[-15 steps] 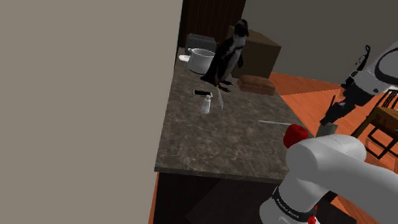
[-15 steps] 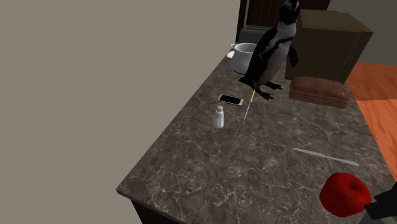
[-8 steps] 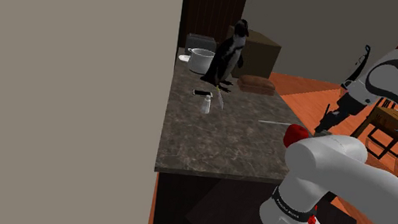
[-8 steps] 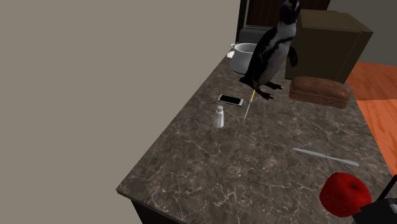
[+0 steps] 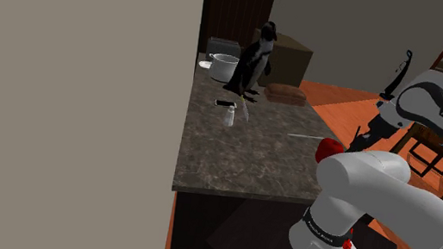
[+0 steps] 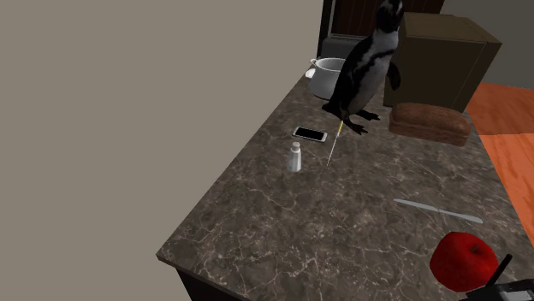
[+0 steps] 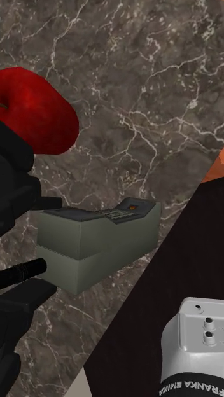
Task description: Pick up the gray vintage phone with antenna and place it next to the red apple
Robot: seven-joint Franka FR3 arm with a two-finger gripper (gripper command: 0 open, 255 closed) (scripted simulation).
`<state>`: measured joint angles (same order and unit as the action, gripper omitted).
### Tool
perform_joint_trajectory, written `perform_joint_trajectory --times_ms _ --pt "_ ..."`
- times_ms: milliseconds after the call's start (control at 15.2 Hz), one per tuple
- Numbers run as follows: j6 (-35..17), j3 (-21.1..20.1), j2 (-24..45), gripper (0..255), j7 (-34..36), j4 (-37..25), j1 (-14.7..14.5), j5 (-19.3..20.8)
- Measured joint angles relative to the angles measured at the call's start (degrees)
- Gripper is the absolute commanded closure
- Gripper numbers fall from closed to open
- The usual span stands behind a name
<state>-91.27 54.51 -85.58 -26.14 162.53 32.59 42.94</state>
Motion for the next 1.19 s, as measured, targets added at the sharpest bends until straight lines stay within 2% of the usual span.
perform_joint_trajectory --times_ms 660,1056,1122,1188 --pt "-4.93 8.7 0.64 255 -1.22 4.85 3.16 8.01" --pt "-5.49 9.7 0.92 255 -1.36 5.08 3.28 8.93" --pt "-5.5 9.7 0.92 0 -1.37 5.08 3.28 8.94" --pt "-5.5 9.71 0.92 0 -1.37 5.08 3.28 8.94"
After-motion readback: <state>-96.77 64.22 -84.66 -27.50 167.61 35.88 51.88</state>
